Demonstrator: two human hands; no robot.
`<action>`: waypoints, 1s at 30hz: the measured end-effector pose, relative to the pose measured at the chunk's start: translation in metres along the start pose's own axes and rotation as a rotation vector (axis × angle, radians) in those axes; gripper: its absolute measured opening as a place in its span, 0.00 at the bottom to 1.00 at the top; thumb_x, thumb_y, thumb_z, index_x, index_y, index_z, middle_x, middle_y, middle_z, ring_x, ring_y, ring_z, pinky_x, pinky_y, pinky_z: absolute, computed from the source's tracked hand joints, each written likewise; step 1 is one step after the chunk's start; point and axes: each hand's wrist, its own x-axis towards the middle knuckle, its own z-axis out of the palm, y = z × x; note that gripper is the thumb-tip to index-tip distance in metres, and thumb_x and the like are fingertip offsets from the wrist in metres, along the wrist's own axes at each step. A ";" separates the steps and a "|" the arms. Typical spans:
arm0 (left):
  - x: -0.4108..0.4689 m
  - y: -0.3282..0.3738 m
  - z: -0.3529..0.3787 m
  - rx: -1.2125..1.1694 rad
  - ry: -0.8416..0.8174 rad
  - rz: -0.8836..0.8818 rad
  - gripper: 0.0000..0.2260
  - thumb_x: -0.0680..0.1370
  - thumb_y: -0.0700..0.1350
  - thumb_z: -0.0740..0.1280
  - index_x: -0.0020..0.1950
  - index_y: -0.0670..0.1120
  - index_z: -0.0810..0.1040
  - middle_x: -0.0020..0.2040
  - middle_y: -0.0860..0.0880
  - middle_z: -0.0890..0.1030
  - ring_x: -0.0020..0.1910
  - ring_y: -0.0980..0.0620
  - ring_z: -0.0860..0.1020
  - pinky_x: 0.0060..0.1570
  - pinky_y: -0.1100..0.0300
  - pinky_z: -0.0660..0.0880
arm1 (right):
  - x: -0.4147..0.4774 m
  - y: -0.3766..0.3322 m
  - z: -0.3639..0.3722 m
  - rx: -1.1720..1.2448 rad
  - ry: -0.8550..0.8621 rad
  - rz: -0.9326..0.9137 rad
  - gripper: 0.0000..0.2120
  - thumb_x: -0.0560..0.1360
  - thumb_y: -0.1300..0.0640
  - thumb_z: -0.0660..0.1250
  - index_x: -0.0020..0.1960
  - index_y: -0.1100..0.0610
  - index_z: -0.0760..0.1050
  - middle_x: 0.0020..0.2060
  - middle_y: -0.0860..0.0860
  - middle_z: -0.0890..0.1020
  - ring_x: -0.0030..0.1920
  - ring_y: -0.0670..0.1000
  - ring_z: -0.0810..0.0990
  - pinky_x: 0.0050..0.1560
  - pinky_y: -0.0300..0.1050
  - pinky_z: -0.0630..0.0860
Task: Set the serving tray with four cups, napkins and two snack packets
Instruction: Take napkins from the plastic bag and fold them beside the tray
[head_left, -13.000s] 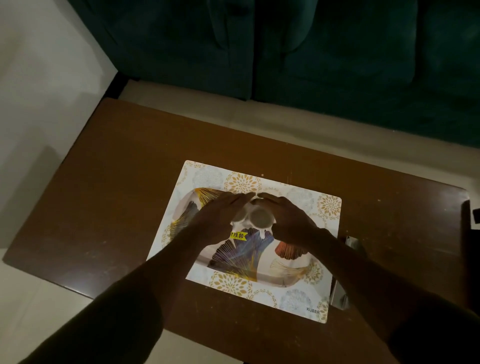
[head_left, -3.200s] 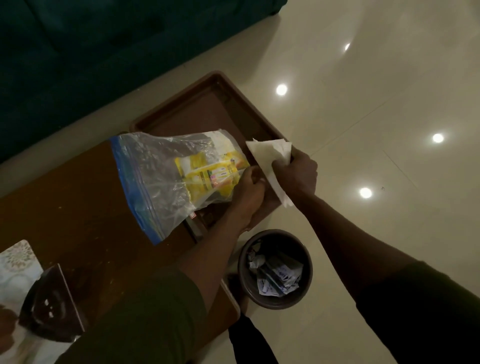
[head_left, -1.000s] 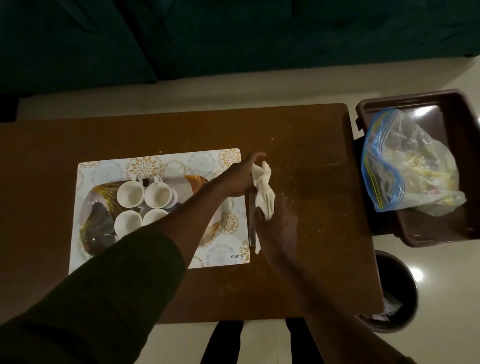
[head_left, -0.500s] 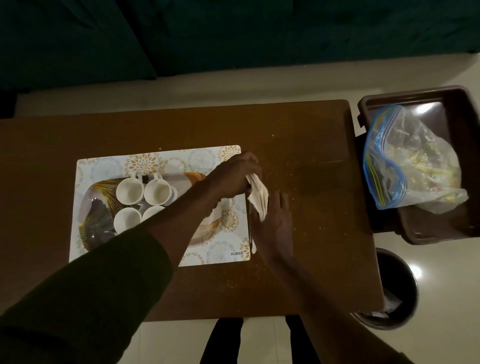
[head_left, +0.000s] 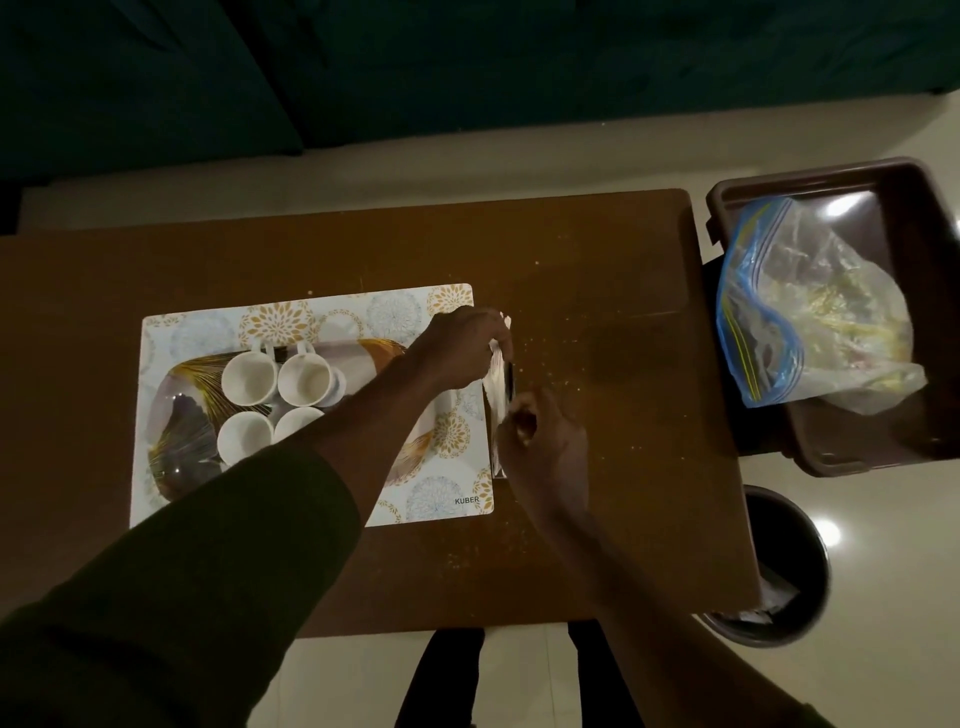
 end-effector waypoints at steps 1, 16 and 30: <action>0.001 0.000 0.001 -0.016 -0.006 -0.014 0.15 0.73 0.31 0.64 0.47 0.51 0.83 0.61 0.50 0.79 0.61 0.47 0.77 0.58 0.48 0.75 | 0.000 0.000 0.000 0.000 -0.001 0.015 0.05 0.74 0.59 0.68 0.47 0.57 0.73 0.37 0.50 0.79 0.35 0.47 0.76 0.32 0.39 0.72; 0.003 0.007 -0.013 0.024 -0.164 -0.013 0.16 0.70 0.34 0.67 0.54 0.49 0.81 0.59 0.51 0.74 0.60 0.48 0.74 0.46 0.60 0.74 | 0.006 -0.001 -0.005 -0.052 -0.023 0.008 0.10 0.74 0.57 0.69 0.54 0.59 0.78 0.46 0.52 0.78 0.41 0.45 0.73 0.39 0.33 0.66; -0.003 0.017 -0.013 -0.093 0.037 -0.086 0.32 0.72 0.28 0.61 0.72 0.53 0.69 0.74 0.48 0.68 0.73 0.46 0.67 0.64 0.51 0.72 | 0.024 0.005 -0.033 -0.028 0.009 -0.019 0.12 0.77 0.51 0.67 0.53 0.59 0.74 0.47 0.51 0.78 0.41 0.46 0.75 0.37 0.36 0.71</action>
